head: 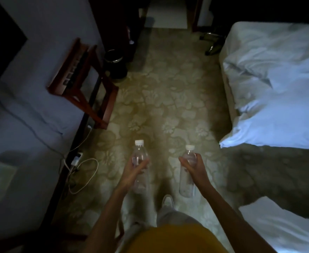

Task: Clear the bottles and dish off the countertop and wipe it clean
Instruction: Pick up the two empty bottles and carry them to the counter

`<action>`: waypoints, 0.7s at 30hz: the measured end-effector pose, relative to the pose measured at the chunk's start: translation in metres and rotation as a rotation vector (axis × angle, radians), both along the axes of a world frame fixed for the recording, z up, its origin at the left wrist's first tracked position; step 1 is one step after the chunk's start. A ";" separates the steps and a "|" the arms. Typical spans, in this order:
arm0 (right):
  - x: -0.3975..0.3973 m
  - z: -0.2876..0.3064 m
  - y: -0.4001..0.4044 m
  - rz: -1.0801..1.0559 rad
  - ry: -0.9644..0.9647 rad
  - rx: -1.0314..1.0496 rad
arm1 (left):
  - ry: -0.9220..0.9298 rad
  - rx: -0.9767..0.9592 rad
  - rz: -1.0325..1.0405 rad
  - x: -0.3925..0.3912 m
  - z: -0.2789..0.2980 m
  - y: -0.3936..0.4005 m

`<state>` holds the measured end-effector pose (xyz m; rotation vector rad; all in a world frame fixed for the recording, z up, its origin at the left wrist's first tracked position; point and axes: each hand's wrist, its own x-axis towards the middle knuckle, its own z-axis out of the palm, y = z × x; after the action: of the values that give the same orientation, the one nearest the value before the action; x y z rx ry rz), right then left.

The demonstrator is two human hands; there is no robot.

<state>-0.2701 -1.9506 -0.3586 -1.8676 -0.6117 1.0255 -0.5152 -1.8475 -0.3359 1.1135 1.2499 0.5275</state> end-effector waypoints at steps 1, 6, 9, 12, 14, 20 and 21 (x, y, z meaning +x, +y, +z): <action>0.016 0.003 0.015 -0.016 0.007 0.009 | -0.001 0.023 -0.019 0.015 0.005 0.018; 0.091 0.010 0.096 -0.115 0.090 0.046 | 0.019 0.042 -0.027 0.084 0.003 0.103; 0.126 0.004 0.145 -0.188 0.116 0.053 | 0.033 0.011 -0.065 0.120 -0.007 0.152; 0.162 -0.003 0.208 -0.230 0.135 0.054 | 0.033 0.012 -0.096 0.167 -0.016 0.213; 0.188 -0.006 0.255 -0.231 0.135 0.054 | 0.018 0.014 -0.123 0.202 -0.024 0.260; 0.292 0.021 0.396 -0.290 0.108 0.033 | -0.013 0.011 -0.225 0.314 -0.014 0.427; 0.311 0.029 0.418 -0.299 0.090 0.037 | -0.020 0.033 -0.241 0.332 -0.005 0.454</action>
<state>0.0406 -1.5325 -0.3296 -1.8038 -0.2848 0.8886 -0.1828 -1.3936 -0.3406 1.2637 1.0743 0.3764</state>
